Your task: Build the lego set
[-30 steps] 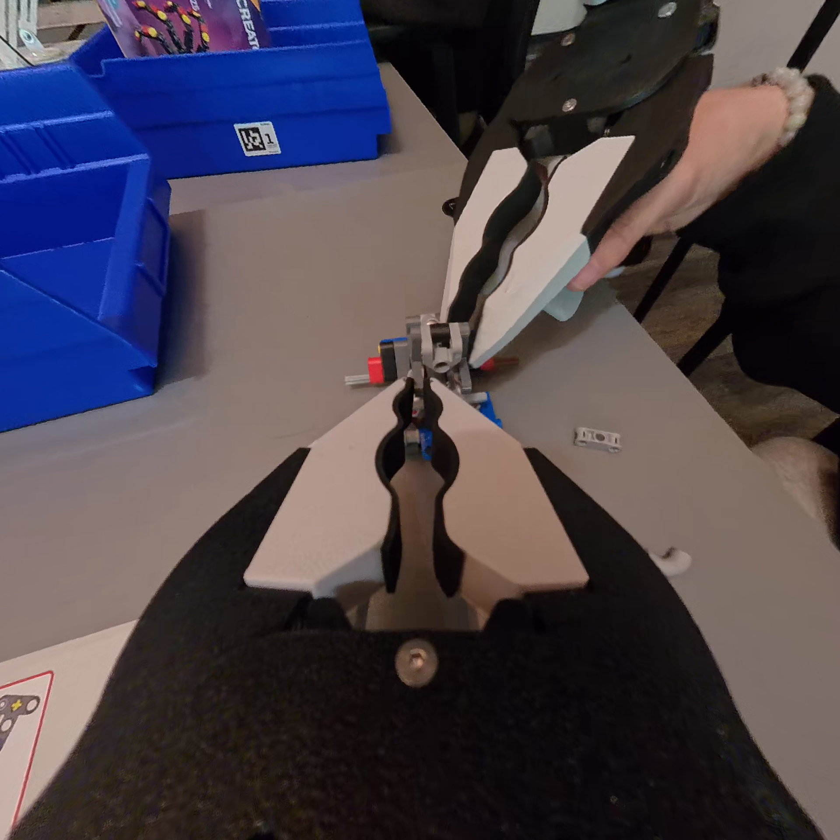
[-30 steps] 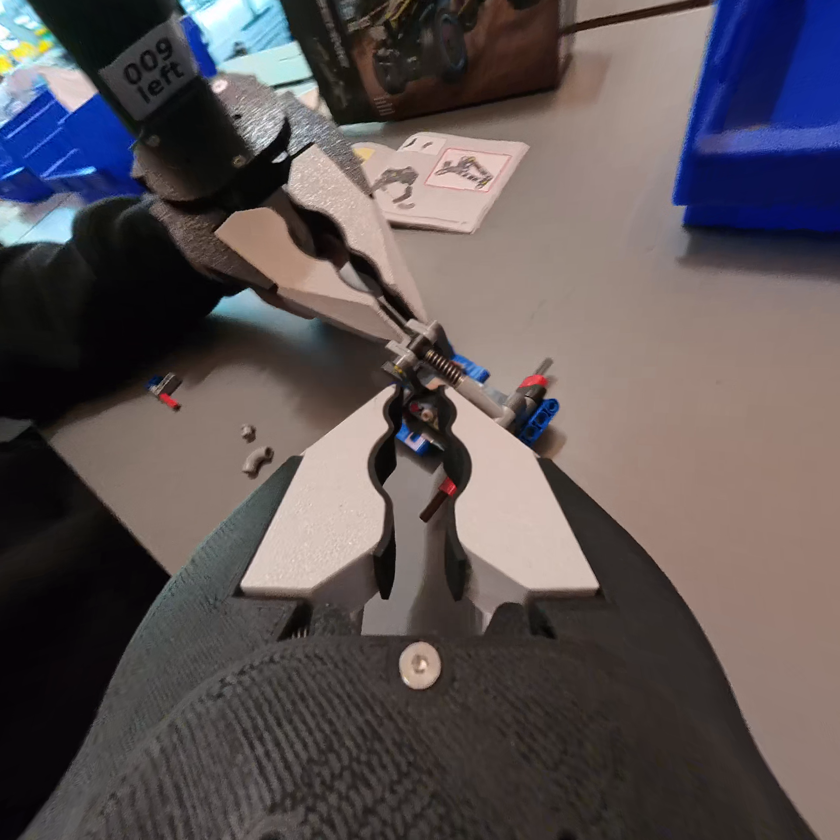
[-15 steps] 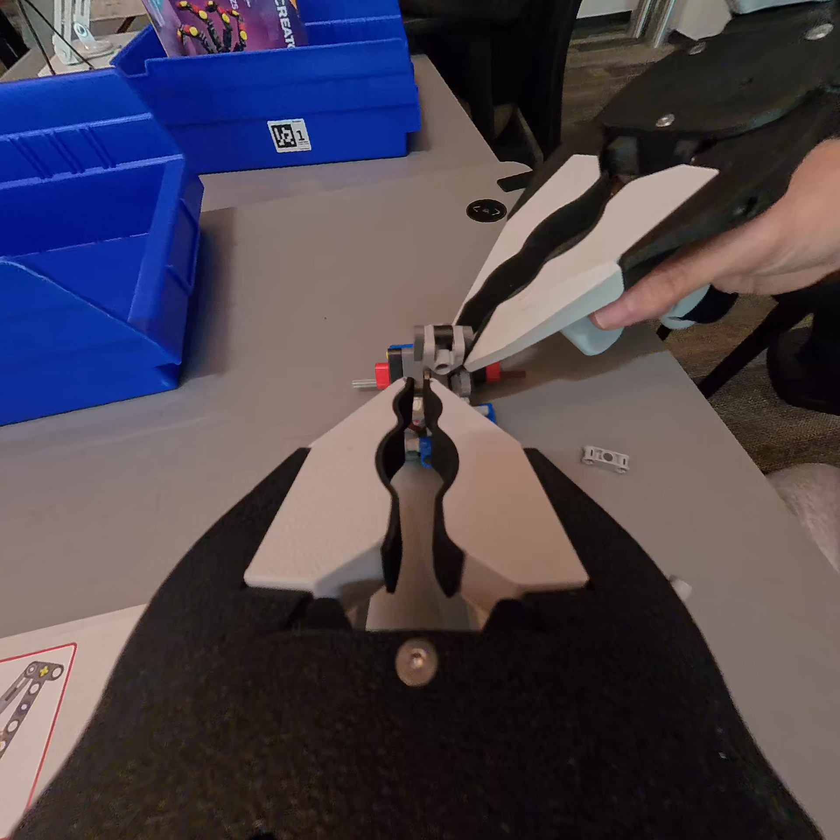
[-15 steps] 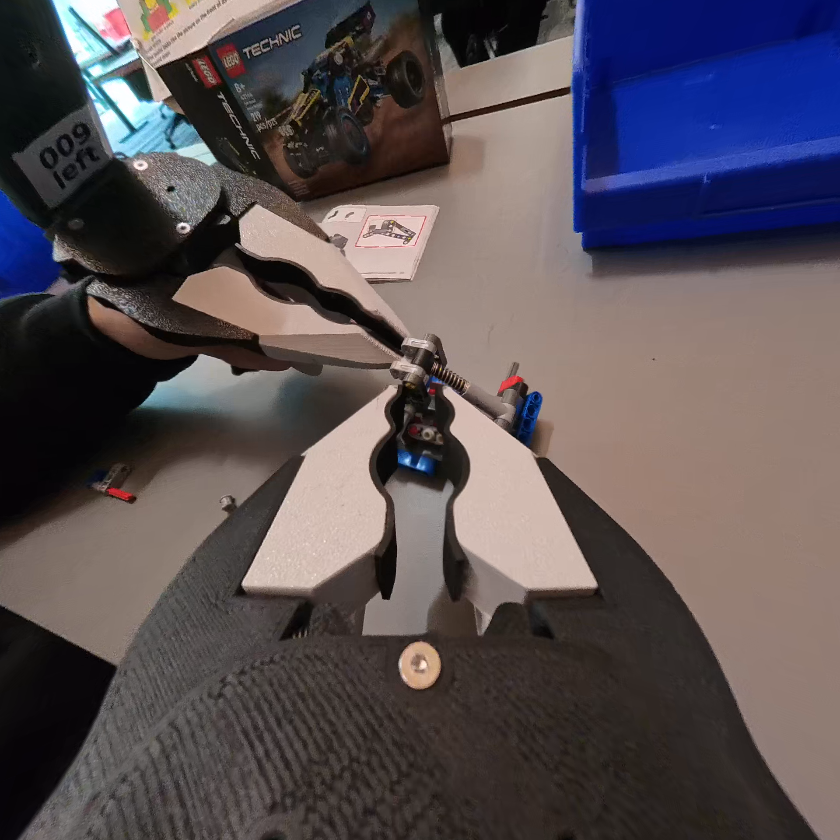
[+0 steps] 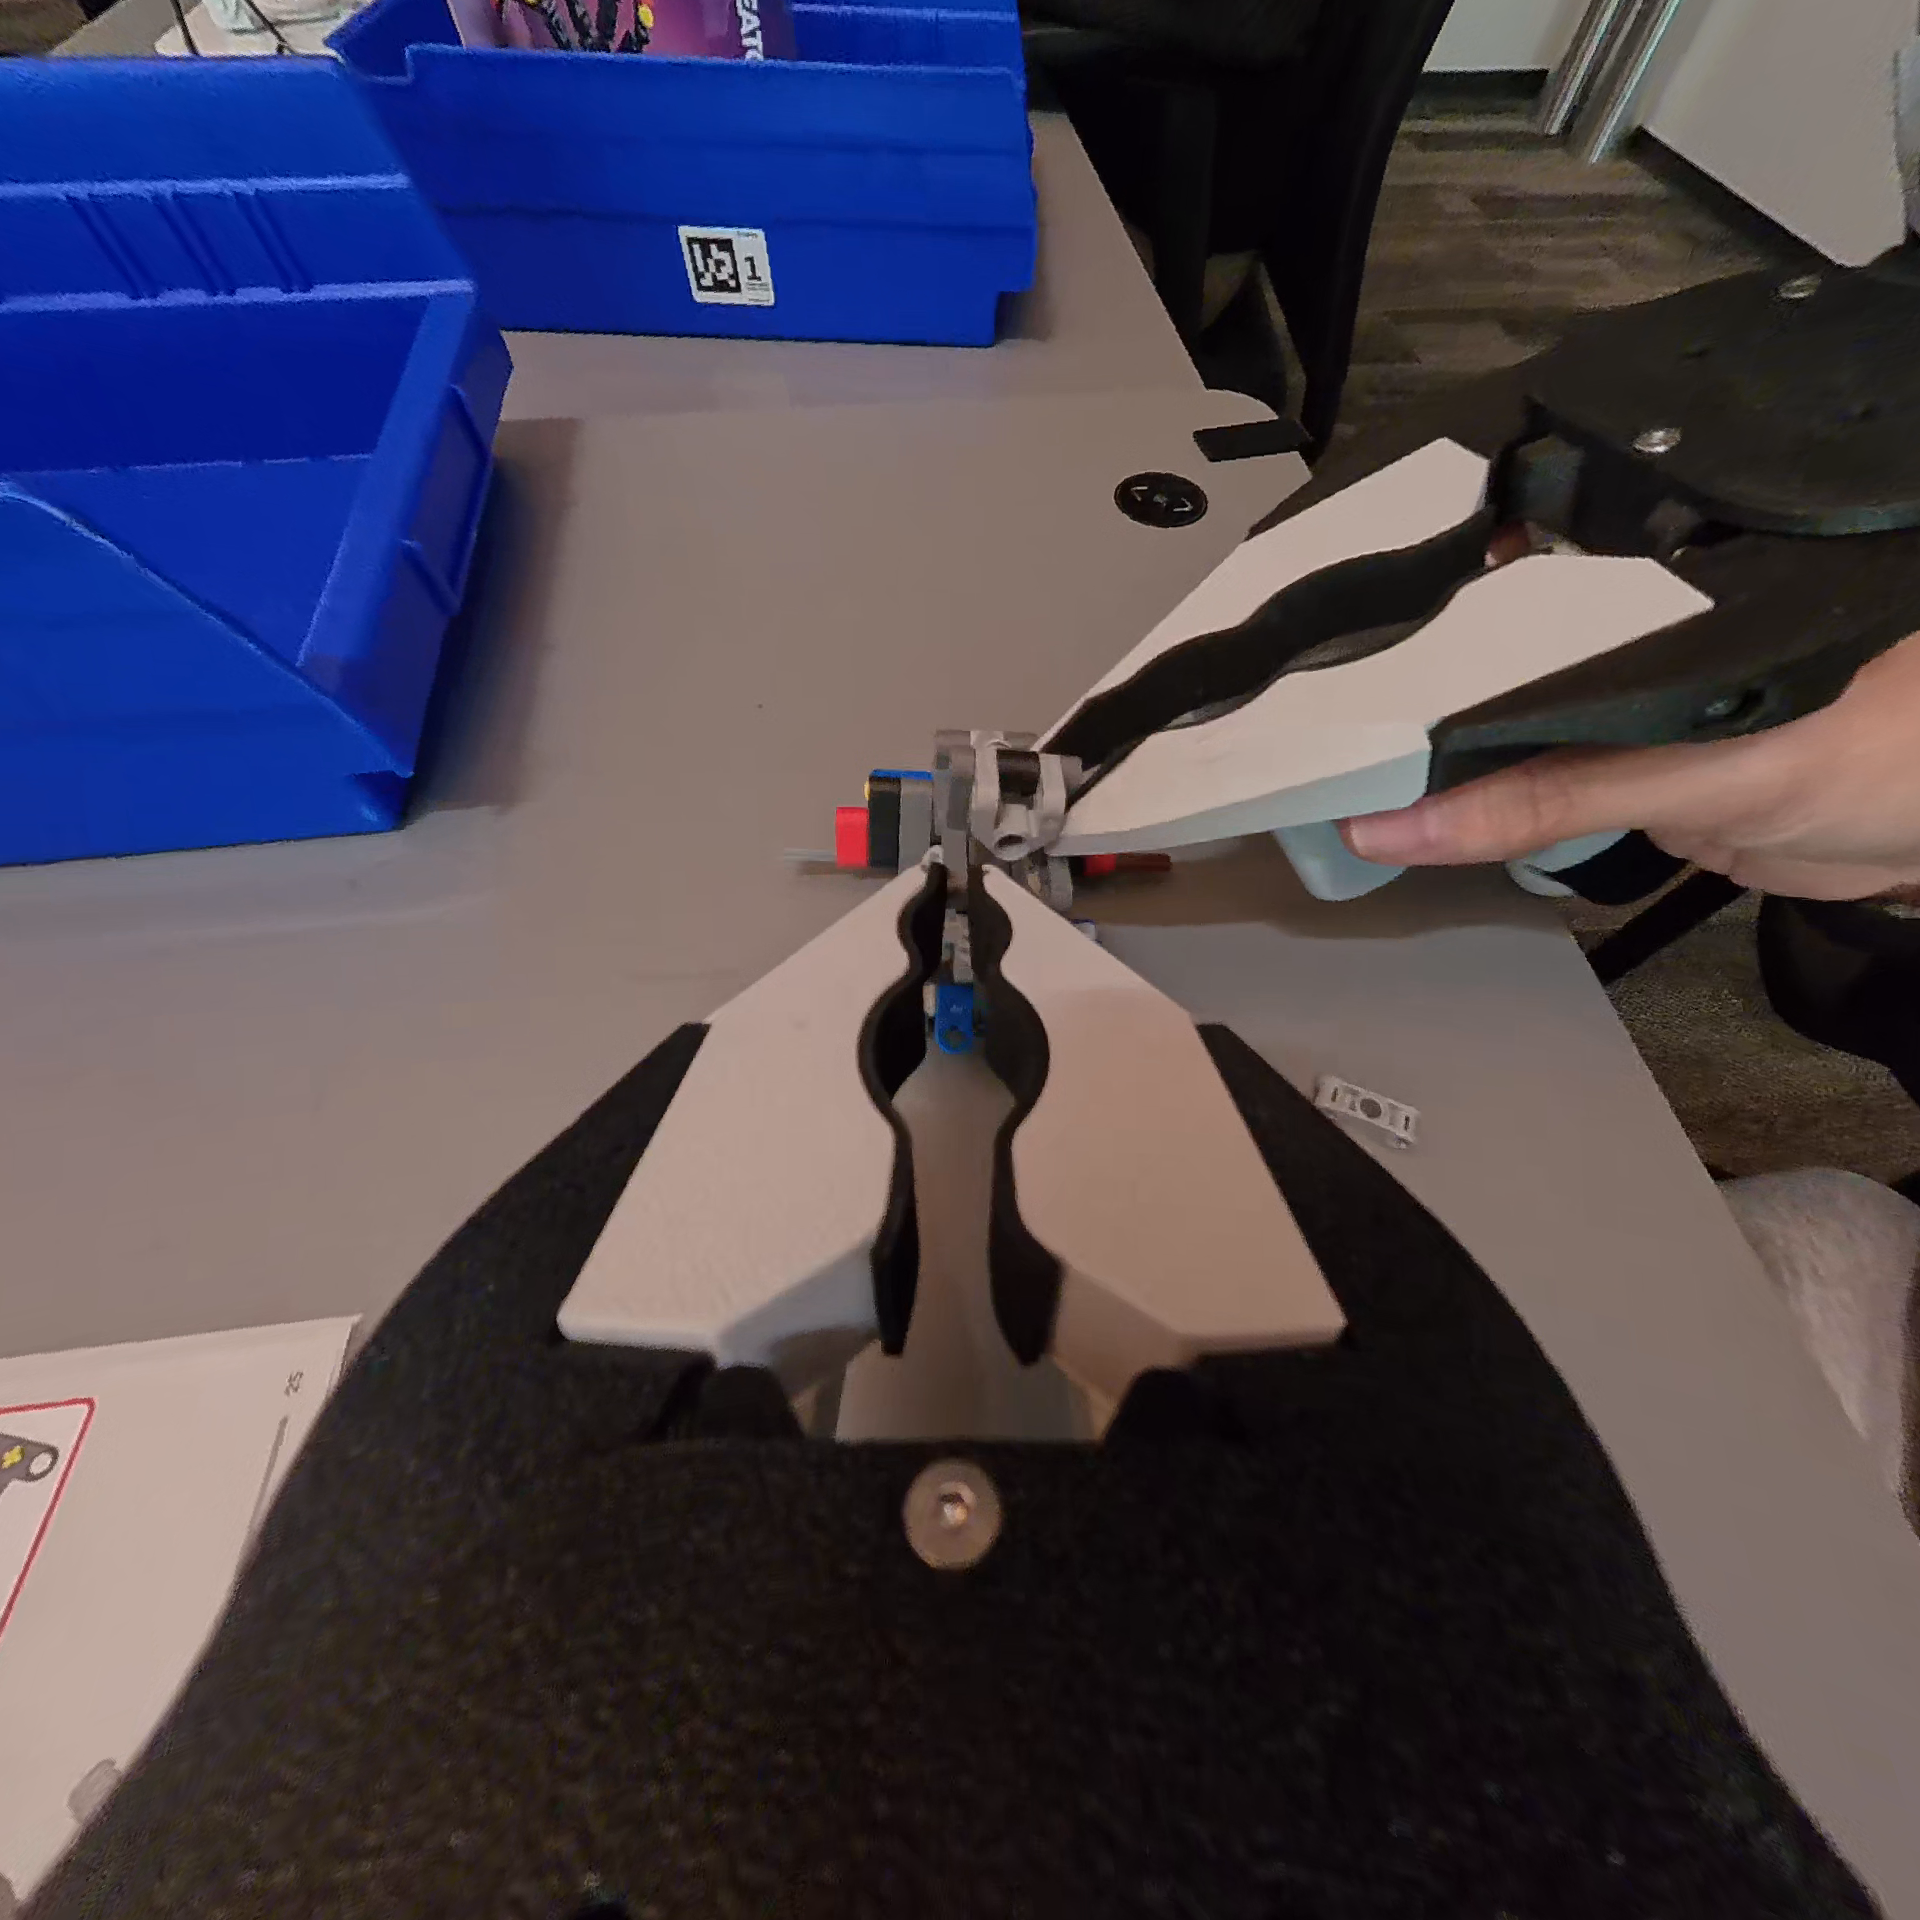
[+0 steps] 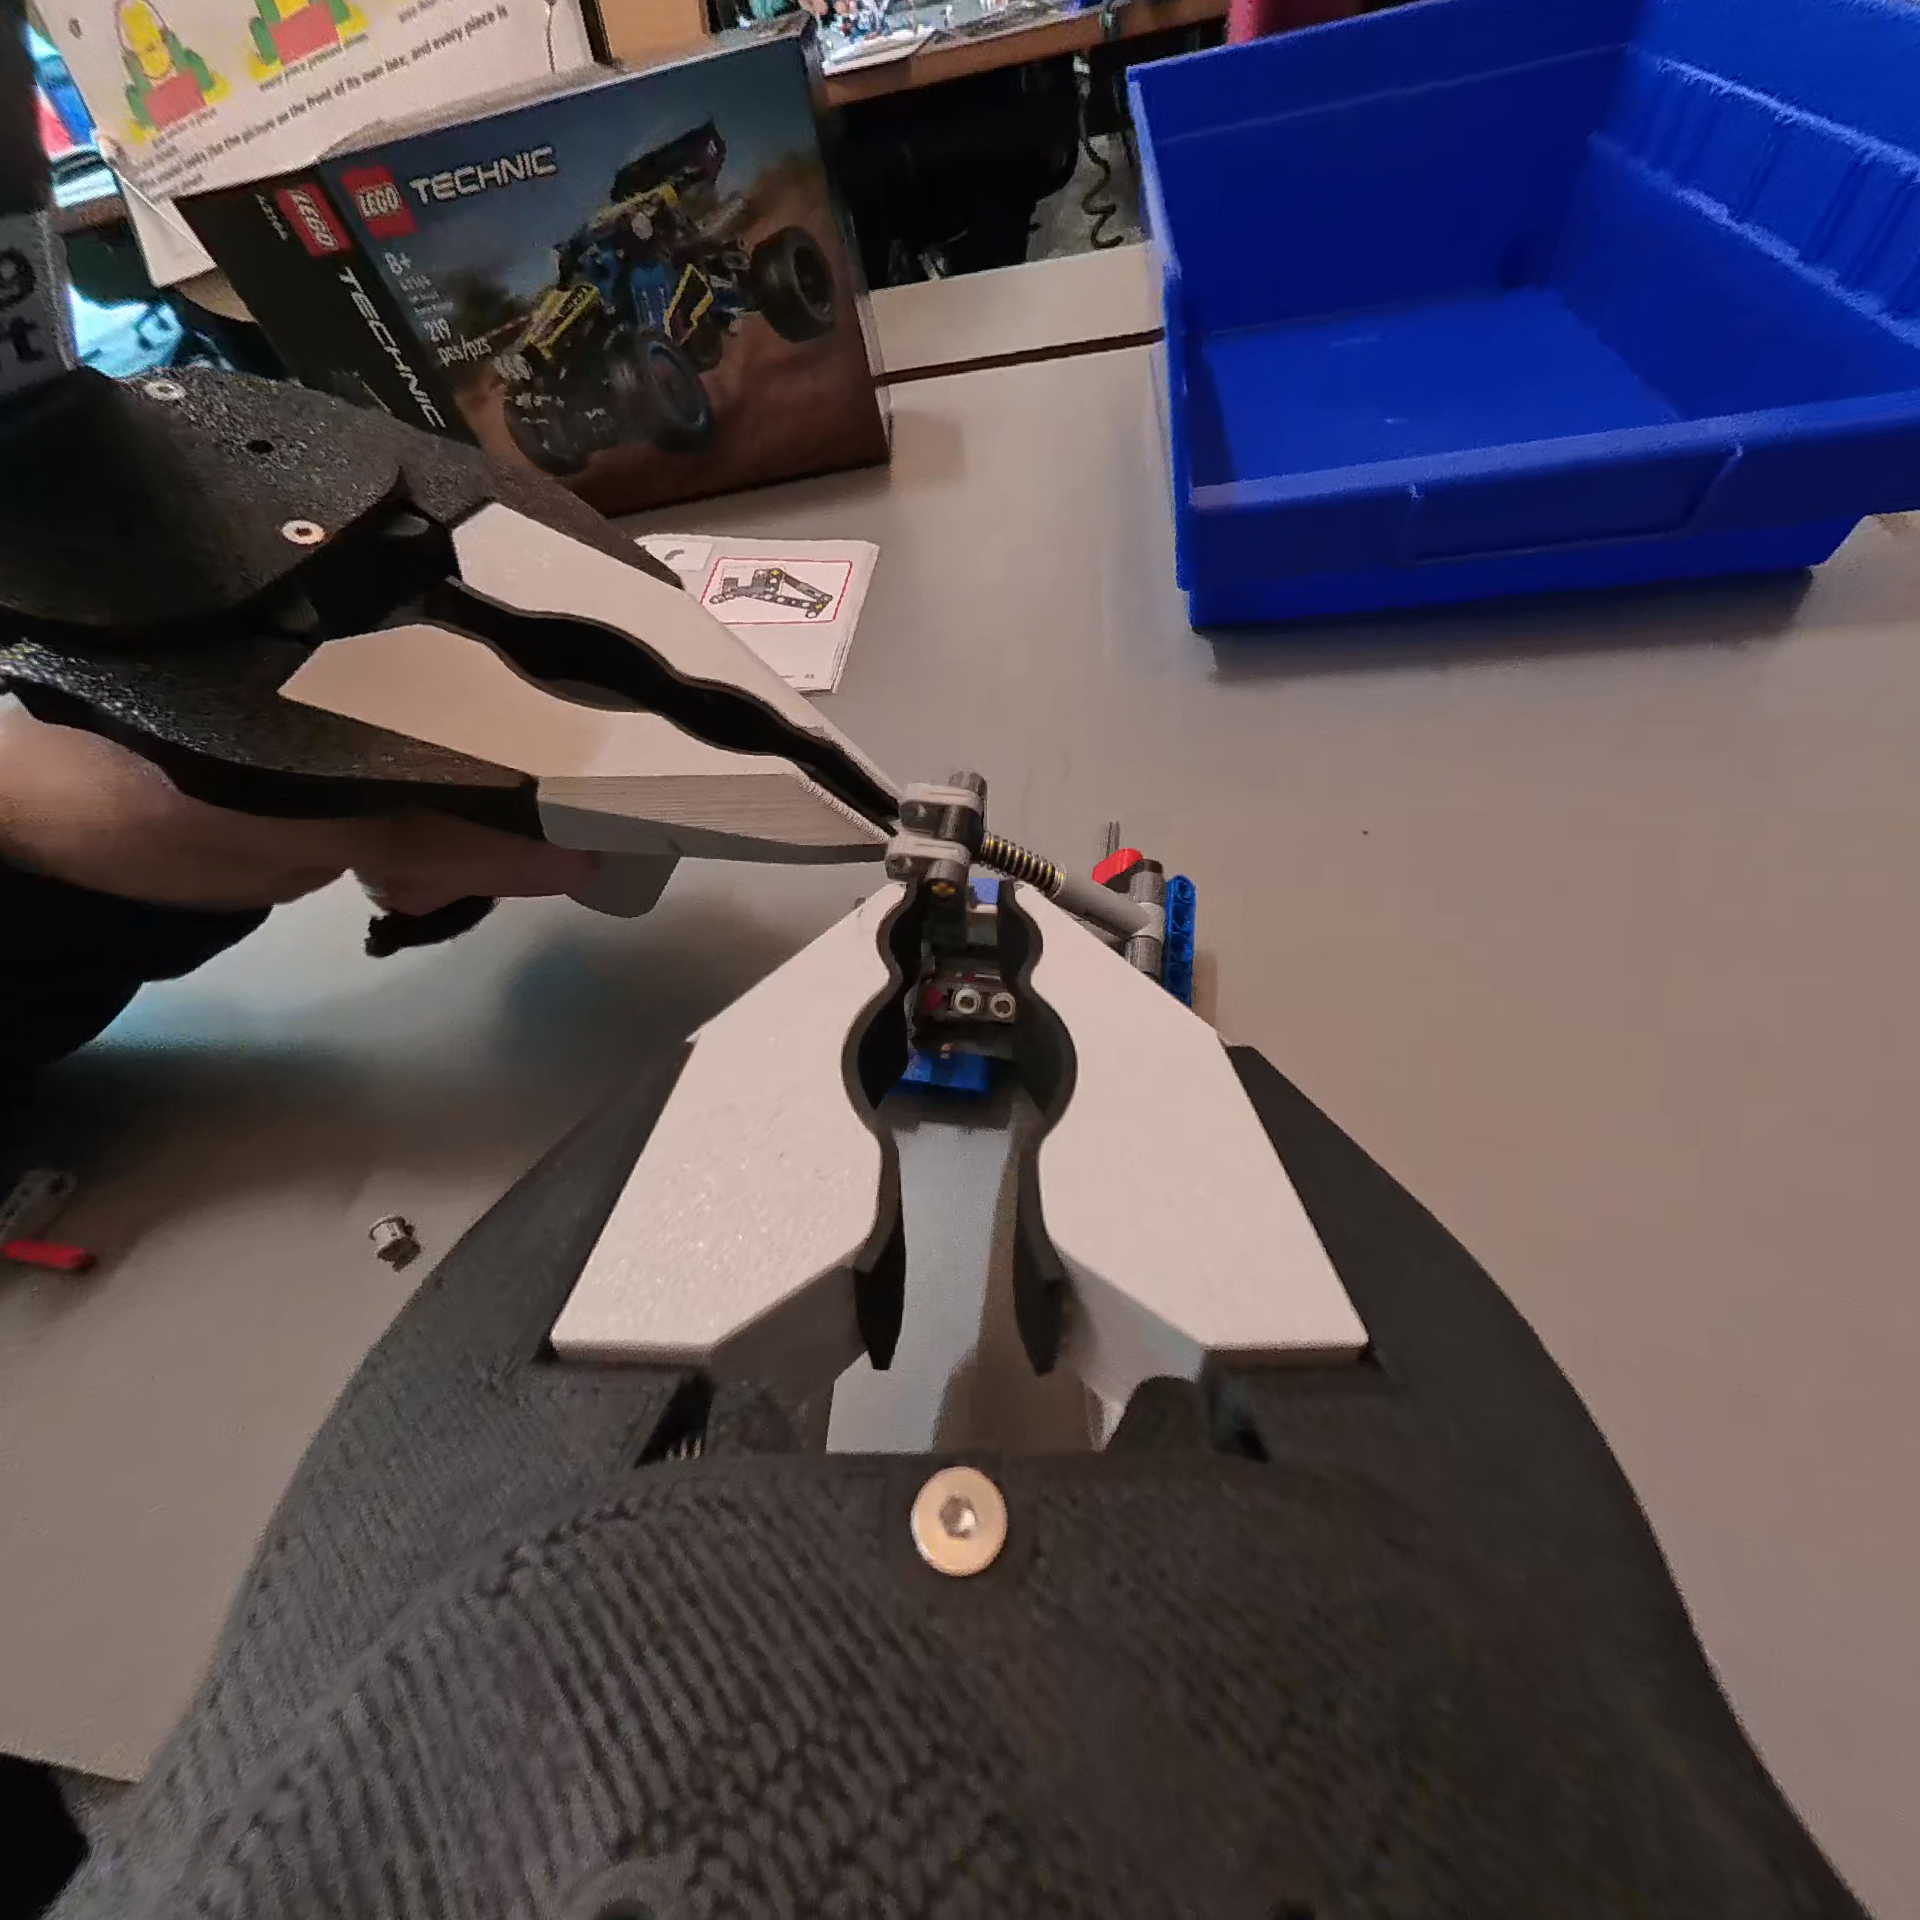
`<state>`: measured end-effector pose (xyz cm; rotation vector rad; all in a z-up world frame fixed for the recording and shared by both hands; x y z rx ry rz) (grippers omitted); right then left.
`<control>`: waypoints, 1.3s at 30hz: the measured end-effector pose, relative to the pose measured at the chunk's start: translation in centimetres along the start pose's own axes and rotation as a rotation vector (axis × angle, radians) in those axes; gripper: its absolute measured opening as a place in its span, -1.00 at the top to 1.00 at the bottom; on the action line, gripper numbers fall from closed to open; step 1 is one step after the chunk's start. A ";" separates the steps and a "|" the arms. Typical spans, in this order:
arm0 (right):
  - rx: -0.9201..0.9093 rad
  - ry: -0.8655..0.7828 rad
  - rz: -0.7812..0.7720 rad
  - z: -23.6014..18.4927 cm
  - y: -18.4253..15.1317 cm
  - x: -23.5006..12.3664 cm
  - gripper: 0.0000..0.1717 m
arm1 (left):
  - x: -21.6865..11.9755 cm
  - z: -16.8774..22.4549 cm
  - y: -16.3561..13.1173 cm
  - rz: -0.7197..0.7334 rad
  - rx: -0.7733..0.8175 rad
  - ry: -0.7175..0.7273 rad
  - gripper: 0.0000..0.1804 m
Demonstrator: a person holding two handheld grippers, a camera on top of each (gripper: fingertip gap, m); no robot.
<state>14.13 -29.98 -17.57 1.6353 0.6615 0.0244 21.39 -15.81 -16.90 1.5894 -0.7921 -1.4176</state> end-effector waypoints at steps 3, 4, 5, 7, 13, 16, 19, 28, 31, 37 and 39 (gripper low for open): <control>-0.008 -0.004 -0.007 -0.2 0.0 0.1 0.89 | 0.0 0.1 -0.1 0.002 -0.018 0.022 1.00; -0.006 -0.004 -0.017 -0.3 -0.1 0.2 0.85 | 0.0 0.1 -0.2 0.001 -0.022 0.035 1.00; -0.005 -0.005 -0.016 -0.3 -0.1 0.2 0.85 | 0.0 0.1 -0.2 0.003 -0.024 0.038 1.00; 0.003 -0.005 -0.006 -0.3 0.0 0.2 0.88 | 0.0 0.2 -0.2 0.008 -0.028 0.036 1.00; 0.044 -0.002 -0.005 -0.2 0.0 0.3 0.89 | 0.2 0.4 -0.2 0.018 -0.050 0.059 1.00; 0.063 -0.004 -0.003 -0.1 0.0 0.3 0.87 | 0.2 0.4 -0.1 0.019 -0.064 0.069 1.00; 0.071 -0.012 0.000 -0.1 -0.1 0.2 0.86 | 0.3 0.5 -0.1 0.025 -0.080 0.073 1.00; 0.075 -0.008 -0.039 -0.2 -0.2 0.5 0.82 | 0.0 0.1 -0.1 0.045 -0.113 0.078 1.00; 0.090 0.015 -0.037 0.0 -0.2 0.4 0.82 | 0.0 0.1 -0.1 0.044 -0.111 0.076 1.00; 0.131 0.039 -0.009 0.4 -0.1 0.3 0.83 | 0.2 0.1 -0.3 0.037 -0.107 0.077 1.00; 0.123 0.016 0.004 0.5 0.0 0.4 0.89 | 0.1 0.0 -0.3 0.035 -0.101 0.084 1.00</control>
Point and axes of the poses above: each gripper's, where its closed fingertips meet, x out along the fingers, y out of its top, z = x × y across the jaws, the point moved 10 cm from there along -x, back along the fingers, and after that the axes turned 2 degrees about x, right-handed, at the moved point
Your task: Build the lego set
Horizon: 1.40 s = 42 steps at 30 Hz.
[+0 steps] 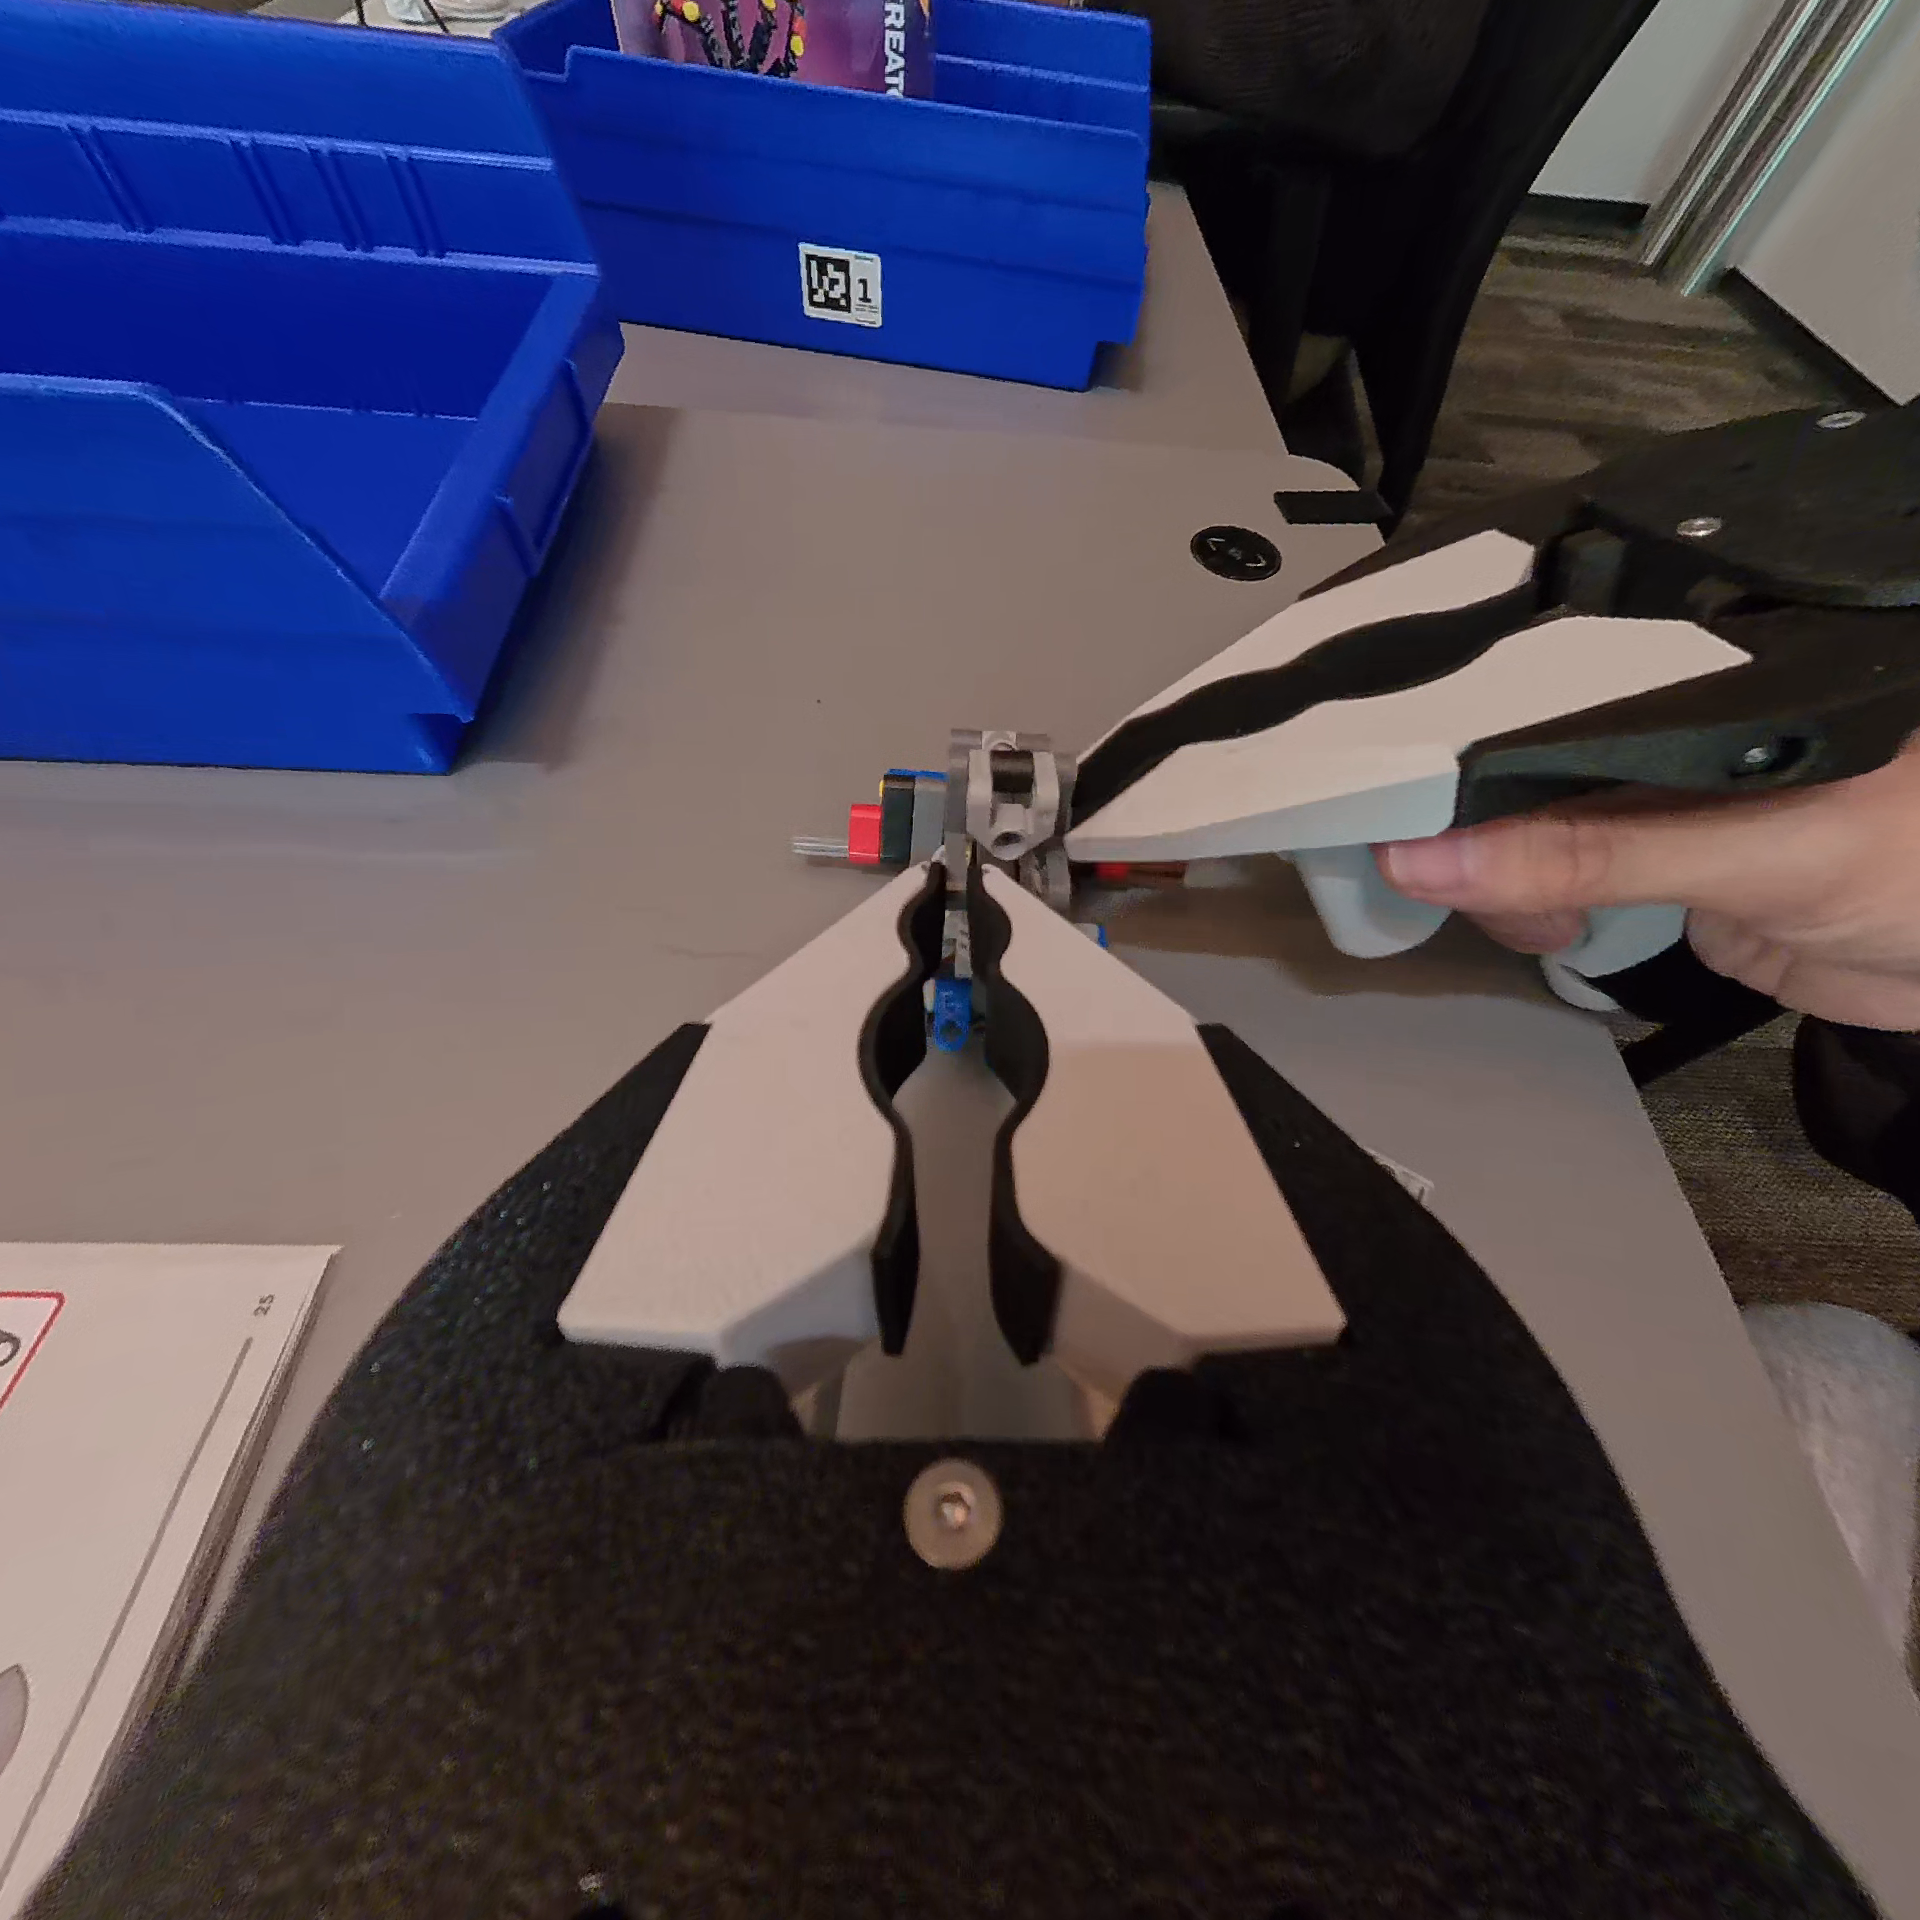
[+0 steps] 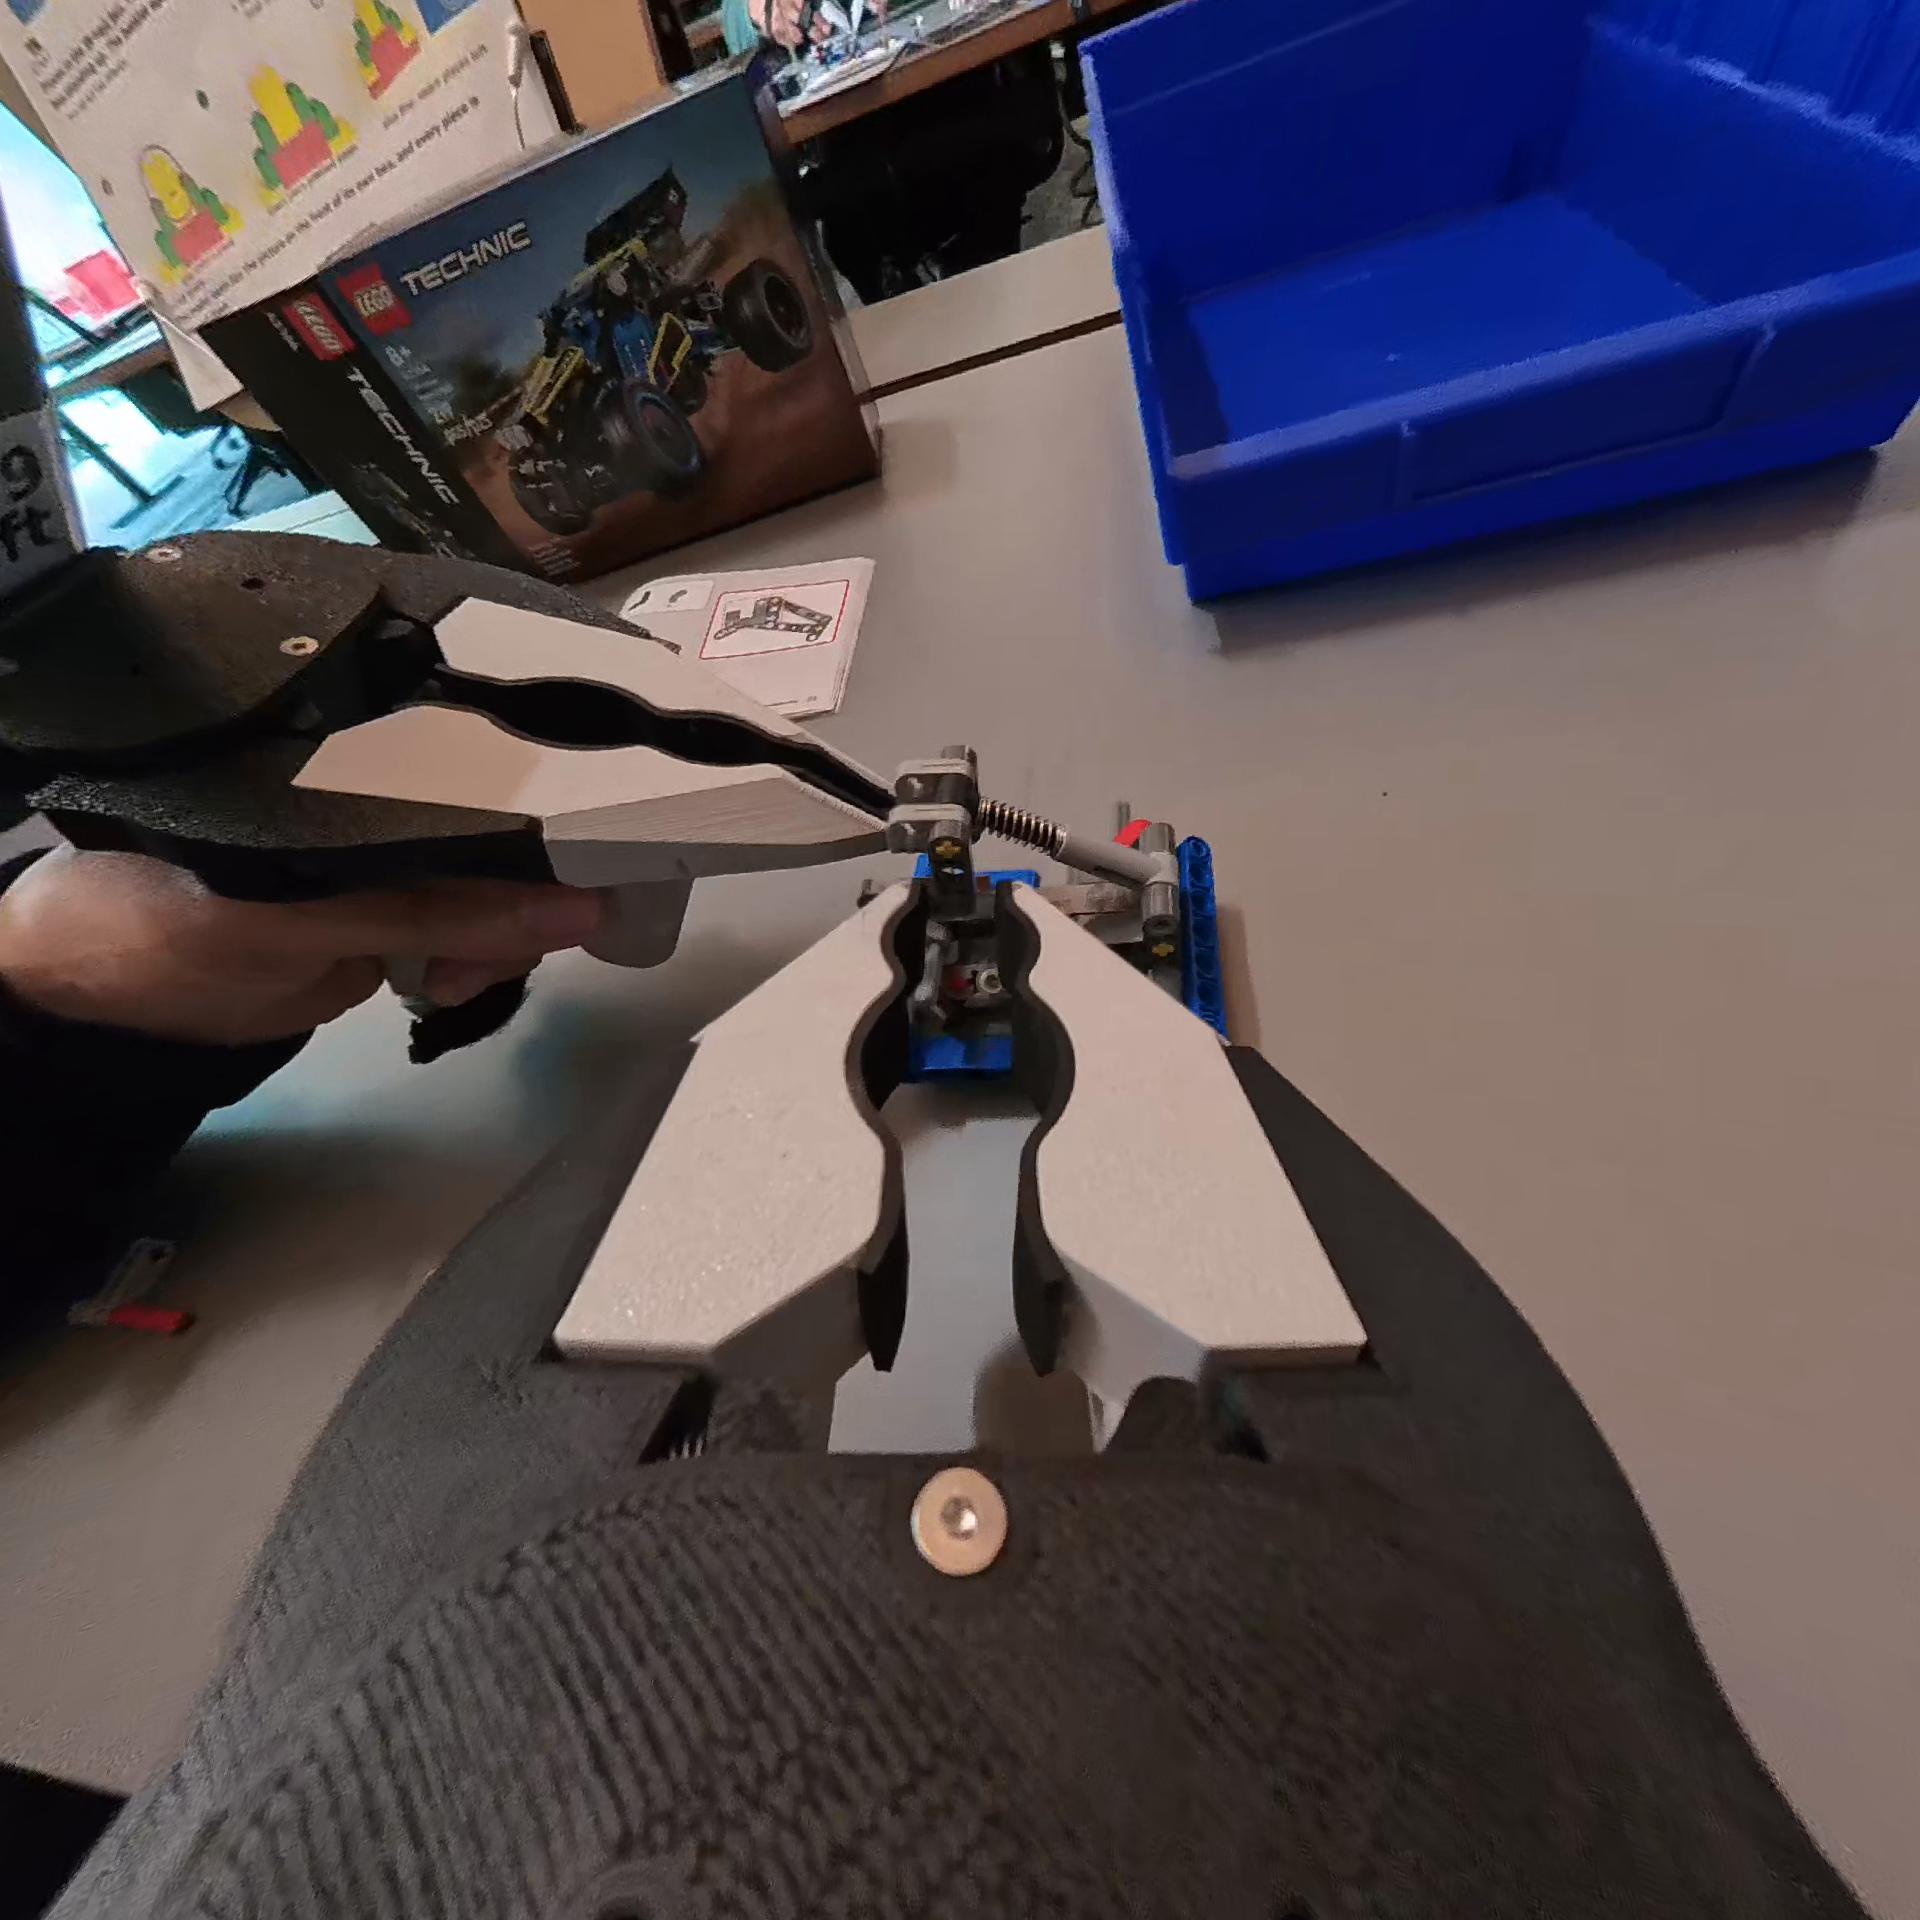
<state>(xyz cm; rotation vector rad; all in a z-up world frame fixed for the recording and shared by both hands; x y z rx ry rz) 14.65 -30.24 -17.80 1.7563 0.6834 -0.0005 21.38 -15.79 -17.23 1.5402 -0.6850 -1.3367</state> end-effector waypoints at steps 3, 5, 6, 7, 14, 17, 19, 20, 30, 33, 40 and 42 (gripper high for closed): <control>-0.009 0.003 0.006 0.0 0.1 0.1 0.90 | -0.1 -0.1 0.0 0.012 -0.009 -0.007 1.00; -0.018 0.012 -0.008 -0.1 0.0 0.2 0.86 | 0.0 -0.2 -0.1 0.009 -0.004 -0.010 1.00; -0.024 0.013 -0.011 -0.2 0.0 0.2 0.85 | 0.1 -0.2 -0.2 0.007 0.002 -0.013 1.00; -0.028 0.015 -0.009 -0.2 0.0 0.2 0.85 | 0.1 -0.2 -0.3 0.007 0.009 -0.018 1.00; -0.012 0.033 -0.021 -0.1 0.0 0.3 0.90 | 0.1 0.0 -0.4 0.008 0.040 -0.031 1.00; -0.013 0.028 -0.029 0.0 0.0 0.4 0.94 | -0.2 -0.4 -0.5 -0.016 0.080 -0.022 0.93; -0.010 0.027 -0.025 0.0 0.1 0.4 0.95 | -0.5 -0.7 -0.6 -0.060 0.116 -0.021 0.85; -0.006 0.027 -0.019 0.0 0.1 0.4 0.95 | -0.5 -0.5 -0.6 -0.077 0.132 -0.039 0.78; 0.031 0.065 -0.013 0.5 0.3 0.5 0.95 | 2.2 0.1 -1.1 -0.164 0.150 -0.112 0.37; 0.038 0.071 -0.014 0.6 0.3 0.5 0.94 | 2.6 0.3 -1.0 -0.168 0.182 -0.123 0.50; 0.019 0.102 -0.039 -0.2 0.1 0.9 0.94 | 1.5 0.1 -1.4 -0.179 0.177 -0.057 0.60; 0.004 0.125 -0.050 -0.9 0.0 1.2 0.94 | 0.6 0.2 -1.8 -0.185 0.167 -0.053 0.60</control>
Point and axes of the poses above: each gripper's, where its closed fingertips meet, x out along the fingers, y out of its top, z = x × y across the jaws, the point moved 10 cm from there along -x, back along the fingers, and after that the axes turned 2 degrees about x, right-handed, at the moved point
